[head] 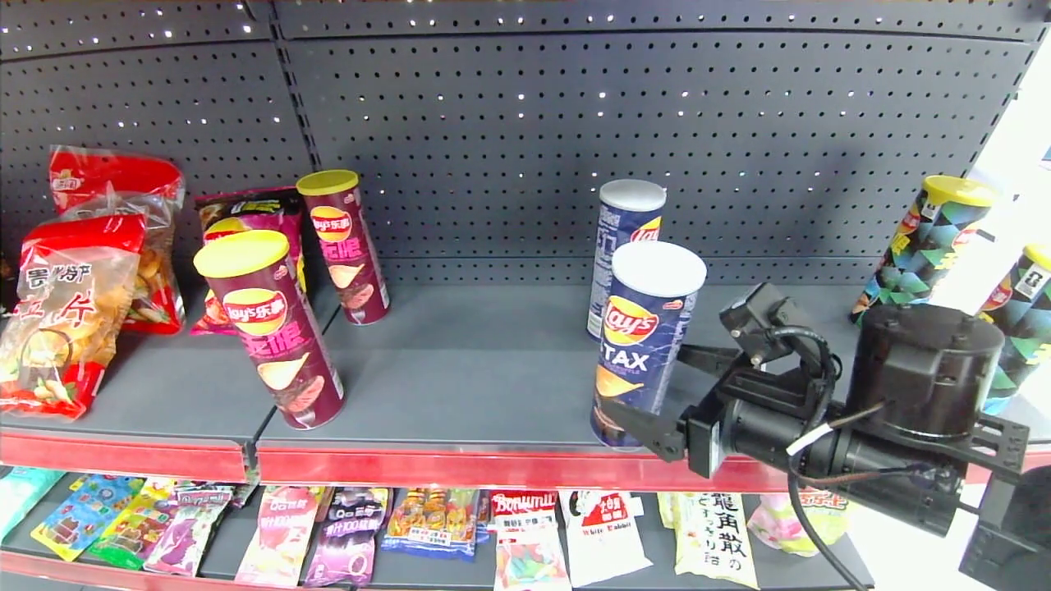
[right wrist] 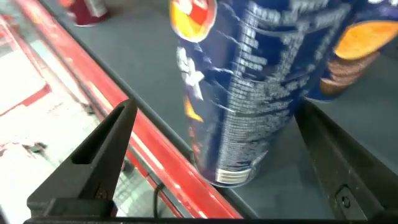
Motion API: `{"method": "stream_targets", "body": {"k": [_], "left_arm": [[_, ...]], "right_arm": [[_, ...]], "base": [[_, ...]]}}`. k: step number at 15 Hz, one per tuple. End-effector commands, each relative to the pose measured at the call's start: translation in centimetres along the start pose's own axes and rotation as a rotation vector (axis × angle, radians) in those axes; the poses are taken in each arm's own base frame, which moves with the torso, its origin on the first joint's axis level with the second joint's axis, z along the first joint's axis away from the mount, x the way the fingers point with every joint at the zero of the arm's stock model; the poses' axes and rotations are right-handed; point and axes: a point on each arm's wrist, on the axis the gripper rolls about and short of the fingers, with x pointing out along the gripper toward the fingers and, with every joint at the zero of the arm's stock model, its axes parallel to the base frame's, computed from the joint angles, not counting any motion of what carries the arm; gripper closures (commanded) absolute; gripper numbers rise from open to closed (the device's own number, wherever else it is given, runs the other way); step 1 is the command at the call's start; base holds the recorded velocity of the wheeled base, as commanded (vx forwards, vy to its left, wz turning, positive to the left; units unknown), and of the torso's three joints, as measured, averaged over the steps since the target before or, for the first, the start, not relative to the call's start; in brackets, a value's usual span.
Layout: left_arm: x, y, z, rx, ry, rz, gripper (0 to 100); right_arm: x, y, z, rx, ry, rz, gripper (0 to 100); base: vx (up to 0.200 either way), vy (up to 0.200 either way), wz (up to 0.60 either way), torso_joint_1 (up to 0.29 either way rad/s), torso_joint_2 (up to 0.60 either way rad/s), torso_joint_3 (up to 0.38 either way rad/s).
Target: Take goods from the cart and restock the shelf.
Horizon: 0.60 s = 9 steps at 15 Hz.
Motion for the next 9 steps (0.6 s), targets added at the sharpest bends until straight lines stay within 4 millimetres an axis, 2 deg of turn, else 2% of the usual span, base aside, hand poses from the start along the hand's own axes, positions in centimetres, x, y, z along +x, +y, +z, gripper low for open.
{"method": "stream_targets", "body": {"k": [1, 9], "left_arm": [[0.0, 0.0, 0.0, -0.001, 0.001, 0.0, 0], [0.0, 0.0, 0.0, -0.001, 0.001, 0.002, 0]], "right_arm": [[1.0, 0.4, -0.2, 0.019, 0.015, -0.025, 0], [1.9, 1.6, 0.1, 0.043, 0.012, -0.097, 0]], "base": [[0.0, 0.0, 0.0, 0.0, 0.0, 0.0], [0.0, 0.0, 0.0, 0.0, 0.0, 0.0]]}}
